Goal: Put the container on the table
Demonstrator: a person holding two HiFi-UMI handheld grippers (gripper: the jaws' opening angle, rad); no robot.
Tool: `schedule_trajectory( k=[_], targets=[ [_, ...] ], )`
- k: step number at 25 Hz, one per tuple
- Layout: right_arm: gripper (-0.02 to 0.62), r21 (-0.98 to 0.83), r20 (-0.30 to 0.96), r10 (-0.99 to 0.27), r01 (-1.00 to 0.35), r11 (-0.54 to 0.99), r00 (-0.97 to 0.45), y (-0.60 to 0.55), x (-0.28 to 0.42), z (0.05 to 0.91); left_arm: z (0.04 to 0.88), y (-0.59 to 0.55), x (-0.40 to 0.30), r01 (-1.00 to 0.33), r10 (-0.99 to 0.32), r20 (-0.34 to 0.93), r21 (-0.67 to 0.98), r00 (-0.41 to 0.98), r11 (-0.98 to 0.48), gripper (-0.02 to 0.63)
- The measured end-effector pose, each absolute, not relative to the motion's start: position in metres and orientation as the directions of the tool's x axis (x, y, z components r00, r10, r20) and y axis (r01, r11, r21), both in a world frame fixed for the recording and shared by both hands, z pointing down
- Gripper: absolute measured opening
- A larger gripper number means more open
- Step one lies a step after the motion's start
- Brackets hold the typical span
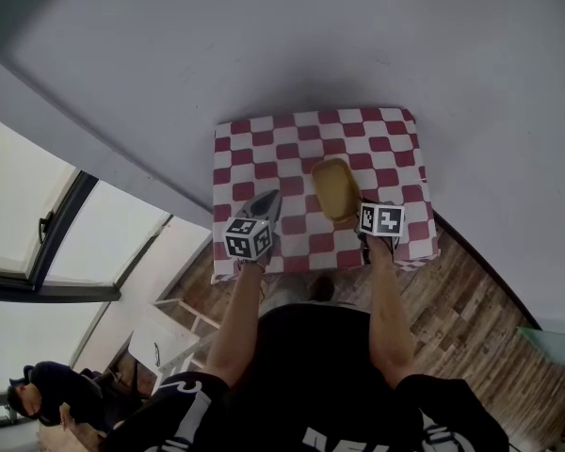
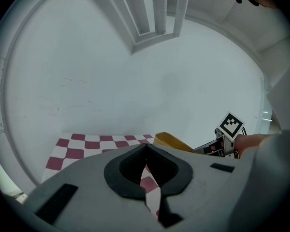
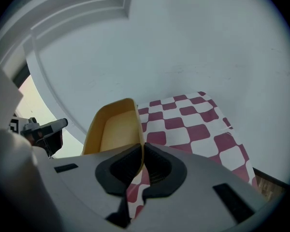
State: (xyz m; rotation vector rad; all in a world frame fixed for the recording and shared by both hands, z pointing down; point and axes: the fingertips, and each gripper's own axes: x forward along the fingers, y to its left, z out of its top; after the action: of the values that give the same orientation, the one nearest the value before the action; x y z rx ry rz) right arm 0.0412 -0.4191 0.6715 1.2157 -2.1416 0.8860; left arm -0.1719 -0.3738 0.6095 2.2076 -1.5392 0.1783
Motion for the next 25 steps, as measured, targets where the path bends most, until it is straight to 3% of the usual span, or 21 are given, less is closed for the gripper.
schedule_trajectory(
  k=[25],
  targets=[
    [0.035, -0.297, 0.736, -0.469, -0.855, 0.424, -0.488, -0.444, -0.001, 0.701, 0.636, -0.388, -0.204, -0.929, -0.843, 0.421, 0.296, 0.335, -0.221, 0.026]
  ],
)
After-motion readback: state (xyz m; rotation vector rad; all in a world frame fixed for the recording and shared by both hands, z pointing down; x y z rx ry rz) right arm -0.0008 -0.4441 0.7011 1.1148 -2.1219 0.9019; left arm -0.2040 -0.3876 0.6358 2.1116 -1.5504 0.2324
